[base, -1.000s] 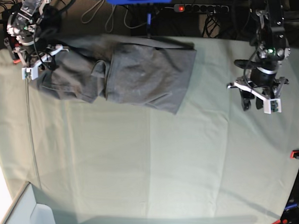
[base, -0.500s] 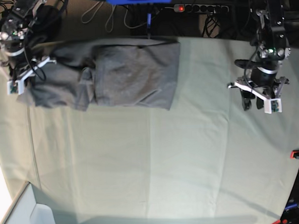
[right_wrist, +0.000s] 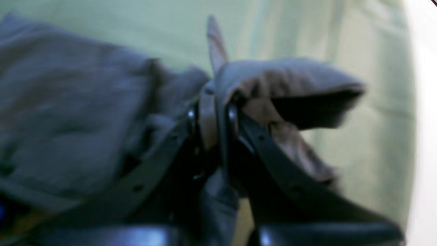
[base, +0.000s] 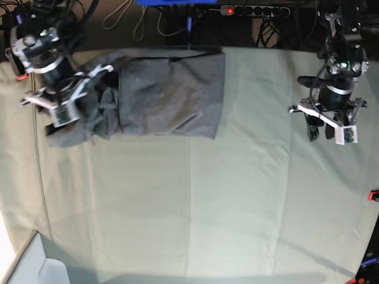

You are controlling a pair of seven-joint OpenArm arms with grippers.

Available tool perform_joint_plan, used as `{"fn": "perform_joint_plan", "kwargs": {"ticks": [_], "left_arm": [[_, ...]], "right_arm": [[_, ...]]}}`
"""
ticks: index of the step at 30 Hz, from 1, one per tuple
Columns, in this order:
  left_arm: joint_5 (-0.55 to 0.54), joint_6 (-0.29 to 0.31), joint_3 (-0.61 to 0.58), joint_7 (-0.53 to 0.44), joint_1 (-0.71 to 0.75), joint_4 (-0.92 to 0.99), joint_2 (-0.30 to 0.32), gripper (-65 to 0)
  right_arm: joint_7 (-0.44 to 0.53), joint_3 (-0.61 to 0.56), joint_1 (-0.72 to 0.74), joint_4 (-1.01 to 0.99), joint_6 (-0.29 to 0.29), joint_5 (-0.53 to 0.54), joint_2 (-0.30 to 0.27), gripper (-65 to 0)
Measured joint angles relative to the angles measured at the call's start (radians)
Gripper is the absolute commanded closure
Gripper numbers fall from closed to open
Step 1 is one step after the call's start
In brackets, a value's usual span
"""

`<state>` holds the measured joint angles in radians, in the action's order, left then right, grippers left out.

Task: Layout the t-shirt on the table in an organized manner, then fold the t-shirt properly
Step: 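Lift the grey t-shirt end with the right gripper and fold it over the bundle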

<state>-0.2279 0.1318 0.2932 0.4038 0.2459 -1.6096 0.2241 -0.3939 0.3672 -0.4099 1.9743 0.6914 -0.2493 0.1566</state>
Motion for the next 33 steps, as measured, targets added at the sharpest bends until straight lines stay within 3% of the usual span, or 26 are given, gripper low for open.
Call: {"fn": "perform_joint_plan", "kwargs": {"ticks": [10,16,33], "left_arm": [[0.004,0.0,0.004,0.003,-0.011,0.0,0.0,-24.2],[0.003,-0.001,0.068,0.005,-0.011,0.0,0.002,-24.2],[0.003,0.0,0.143,0.005,-0.002,0.0,-0.003,-24.2]], "right_arm": [[-0.006,-0.232,-0.017,-0.001,0.0,-0.005,-0.004,0.0],[-0.001,-0.369,-0.023,-0.022,0.0,-0.003,-0.004,0.0],[-0.003,-0.472,0.107,-0.252,0.0,-0.005,-0.009,0.0]]}}
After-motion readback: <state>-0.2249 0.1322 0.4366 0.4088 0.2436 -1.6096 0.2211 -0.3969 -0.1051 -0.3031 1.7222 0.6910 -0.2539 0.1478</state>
